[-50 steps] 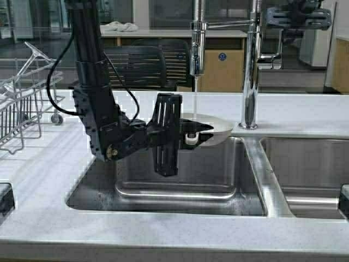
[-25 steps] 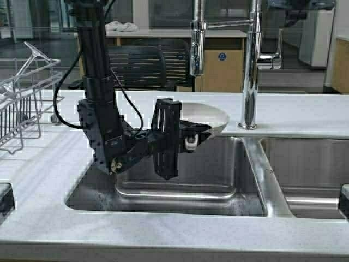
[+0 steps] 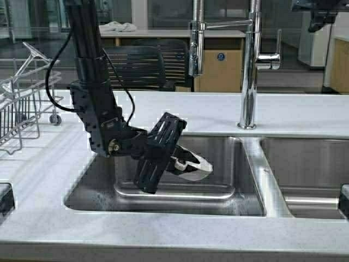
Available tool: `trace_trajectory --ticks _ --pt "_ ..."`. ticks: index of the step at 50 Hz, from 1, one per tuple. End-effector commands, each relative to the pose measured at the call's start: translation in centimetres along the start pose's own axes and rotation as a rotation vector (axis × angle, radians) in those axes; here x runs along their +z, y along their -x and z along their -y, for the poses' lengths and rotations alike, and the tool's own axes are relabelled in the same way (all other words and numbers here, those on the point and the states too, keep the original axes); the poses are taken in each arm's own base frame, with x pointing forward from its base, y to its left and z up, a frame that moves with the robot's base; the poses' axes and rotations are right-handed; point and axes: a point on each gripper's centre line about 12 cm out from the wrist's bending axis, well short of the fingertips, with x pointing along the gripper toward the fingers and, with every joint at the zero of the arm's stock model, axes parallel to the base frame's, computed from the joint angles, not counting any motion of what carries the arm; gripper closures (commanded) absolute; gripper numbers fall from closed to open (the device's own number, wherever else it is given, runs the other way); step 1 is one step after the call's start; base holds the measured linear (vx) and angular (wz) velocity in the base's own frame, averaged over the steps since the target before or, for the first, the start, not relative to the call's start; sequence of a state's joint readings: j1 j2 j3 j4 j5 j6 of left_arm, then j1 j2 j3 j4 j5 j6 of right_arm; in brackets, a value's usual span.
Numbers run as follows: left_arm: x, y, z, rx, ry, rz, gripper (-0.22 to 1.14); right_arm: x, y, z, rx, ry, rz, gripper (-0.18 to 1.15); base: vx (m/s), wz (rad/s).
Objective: Wash the pan
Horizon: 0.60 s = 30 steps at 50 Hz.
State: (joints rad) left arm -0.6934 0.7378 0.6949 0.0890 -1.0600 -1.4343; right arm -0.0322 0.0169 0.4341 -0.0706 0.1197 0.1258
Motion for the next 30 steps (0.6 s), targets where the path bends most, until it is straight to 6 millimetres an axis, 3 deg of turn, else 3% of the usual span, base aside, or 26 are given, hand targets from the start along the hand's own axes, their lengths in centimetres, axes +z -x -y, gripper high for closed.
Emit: trace_trajectory --ticks 1,7,11,23,30 --pt "-0.3 -0.6 3.3 -0.187 0.043 -0.042 0.89 0.2 2.9 -0.4 0.009 -0.031 0.015 0.92 0.00 0.00" --pt "-0.4 -1.5 3.4 -0.364 0.106 -0.045 0.89 -0.6 4.6 -1.3 0.032 -0.040 0.017 0.92 0.00 0.00" --pt "-0.3 -1.7 2.7 -0.390 0.117 -0.026 0.89 -1.0 6.1 -1.8 0.045 -0.040 0.028 0.92 0.00 0.00" --pt "-0.2 -0.1 0.1 -0.128 -0.021 0.016 0.89 -1.9 10.5 -2.3 0.073 -0.036 0.081 0.92 0.00 0.00" --pt "0.1 0.5 0.9 0.098 -0.256 -0.028 0.88 -1.9 11.5 -2.6 0.085 -0.030 0.108 0.92 0.00 -0.01"
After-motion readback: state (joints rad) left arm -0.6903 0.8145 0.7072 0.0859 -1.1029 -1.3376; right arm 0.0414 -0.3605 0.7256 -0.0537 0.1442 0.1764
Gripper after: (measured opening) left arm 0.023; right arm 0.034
